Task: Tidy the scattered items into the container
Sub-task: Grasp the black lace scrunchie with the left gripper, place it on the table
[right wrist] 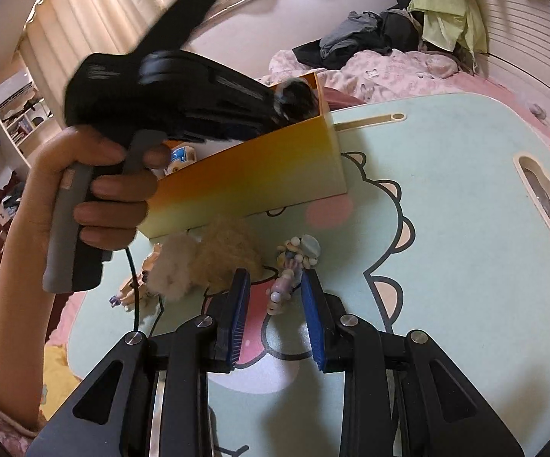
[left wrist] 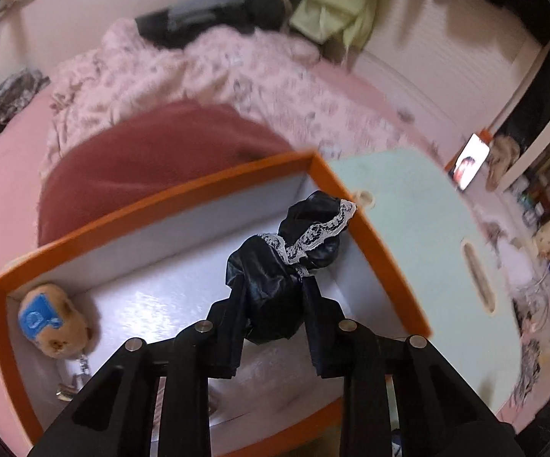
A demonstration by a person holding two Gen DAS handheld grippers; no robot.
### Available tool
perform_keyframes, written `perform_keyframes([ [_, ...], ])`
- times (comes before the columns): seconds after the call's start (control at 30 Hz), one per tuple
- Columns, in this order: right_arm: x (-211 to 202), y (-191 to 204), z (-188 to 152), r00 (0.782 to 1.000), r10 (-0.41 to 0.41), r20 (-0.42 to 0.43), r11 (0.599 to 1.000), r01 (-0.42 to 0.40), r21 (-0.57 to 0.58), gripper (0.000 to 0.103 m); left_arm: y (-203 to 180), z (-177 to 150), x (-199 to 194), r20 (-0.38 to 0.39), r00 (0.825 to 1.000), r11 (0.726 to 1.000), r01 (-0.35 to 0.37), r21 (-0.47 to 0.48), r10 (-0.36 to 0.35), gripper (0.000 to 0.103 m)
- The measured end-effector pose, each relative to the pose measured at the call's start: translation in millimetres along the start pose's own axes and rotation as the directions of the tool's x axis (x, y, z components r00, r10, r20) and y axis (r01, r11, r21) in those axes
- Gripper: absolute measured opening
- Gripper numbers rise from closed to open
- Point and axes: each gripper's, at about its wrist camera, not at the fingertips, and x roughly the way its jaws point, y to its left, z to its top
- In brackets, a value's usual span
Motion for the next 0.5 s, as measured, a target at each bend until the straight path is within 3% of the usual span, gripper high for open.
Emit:
perform_keyframes([
  [0.1, 0.8, 3.4, -0.2, 1.000, -0.011, -0.002, 1.000, 0.011, -0.019, 0.029, 2.9, -9.3, -46.1, 0.125, 0.991, 0.999, 0.044, -0.023, -0.041, 0.026],
  [0.3, 0.0, 8.8, -1.2, 1.000, -0.031, 0.003, 0.999, 0.031, -0.045, 0.029, 1.6, -65.2, -132.3, 0.304, 0.953, 1.000, 0.014, -0.008, -0.011, 0.026],
  [0.37, 0.7, 9.7, -1.3, 0.999, -0.032, 0.002, 0.998, 0.032, -0.047, 0.029, 8.9, -90.4, -147.8, 0.332, 0.943, 0.999, 0.023, -0.025, -0.013, 0.026],
  [0.5, 3.8, 12.0, -2.4, 0.999, -0.034, -0.013, 0.998, 0.033, -0.053, 0.029, 38.7, -135.9, -145.5, 0.315, 0.948, 0.992, -0.010, -0.128, 0.051, 0.026],
])
